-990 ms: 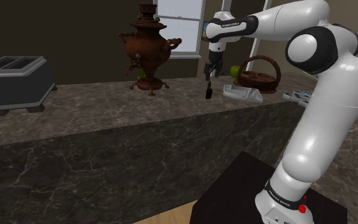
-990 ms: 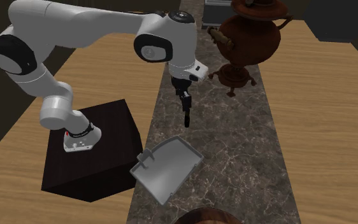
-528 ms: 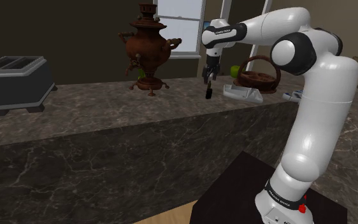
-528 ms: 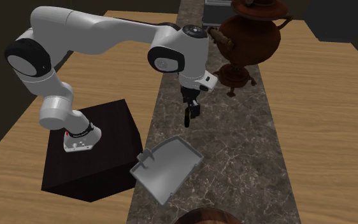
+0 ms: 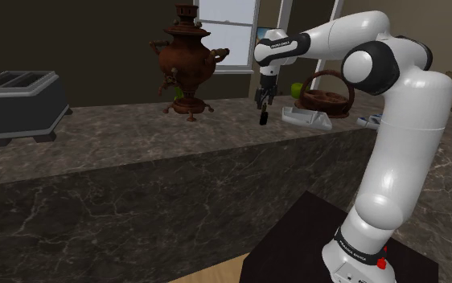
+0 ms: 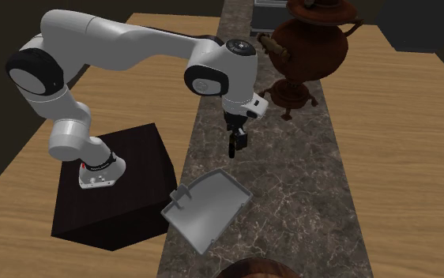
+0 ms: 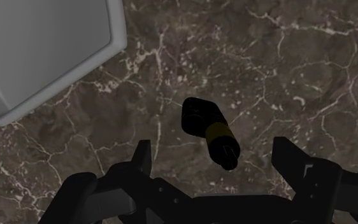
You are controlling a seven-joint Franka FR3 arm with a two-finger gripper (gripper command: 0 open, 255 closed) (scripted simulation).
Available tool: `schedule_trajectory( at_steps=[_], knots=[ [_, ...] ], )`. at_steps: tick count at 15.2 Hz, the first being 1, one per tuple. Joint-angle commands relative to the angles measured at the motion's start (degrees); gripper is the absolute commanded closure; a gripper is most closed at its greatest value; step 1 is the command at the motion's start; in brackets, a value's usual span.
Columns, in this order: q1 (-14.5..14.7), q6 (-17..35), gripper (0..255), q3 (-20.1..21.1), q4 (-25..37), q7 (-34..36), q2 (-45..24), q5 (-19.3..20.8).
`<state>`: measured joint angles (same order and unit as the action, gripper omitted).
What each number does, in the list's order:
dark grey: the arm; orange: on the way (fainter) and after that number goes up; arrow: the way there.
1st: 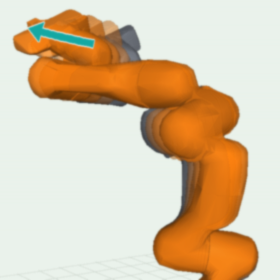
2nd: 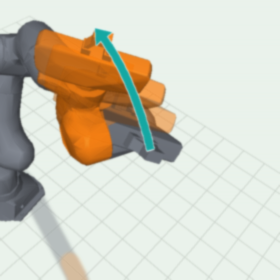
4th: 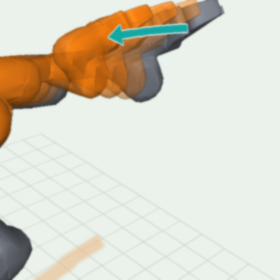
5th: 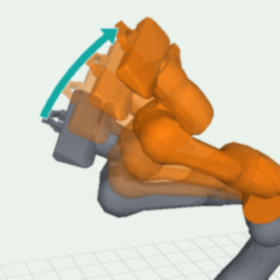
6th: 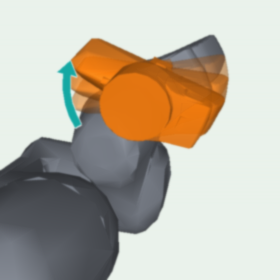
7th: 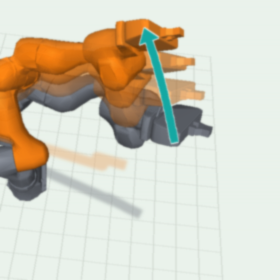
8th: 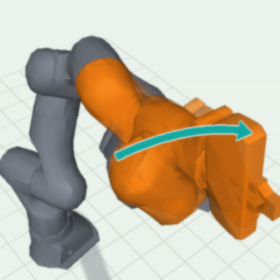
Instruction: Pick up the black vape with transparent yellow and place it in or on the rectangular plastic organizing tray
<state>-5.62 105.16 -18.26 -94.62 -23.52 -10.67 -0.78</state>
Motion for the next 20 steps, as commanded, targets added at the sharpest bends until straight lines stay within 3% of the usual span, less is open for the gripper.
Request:
schedule_trajectory(
  at_steps=[1,2,3,12,20],
  knots=[
    [0.0,0.0,0,0.0,0.0,0.0,0.0,0.0],
    [0.0,0.0,0,0.0,0.0,0.0,0.0,0.0],
    [0.0,0.0,255,0.0,0.0,0.0,0.0,0.0],
    [0.0,0.0,255,0.0,0.0,0.0,0.0,0.0],
    [-0.2,-6.2,255,-0.1,6.2,-0.2,-0.1,0.0]
  ],
)
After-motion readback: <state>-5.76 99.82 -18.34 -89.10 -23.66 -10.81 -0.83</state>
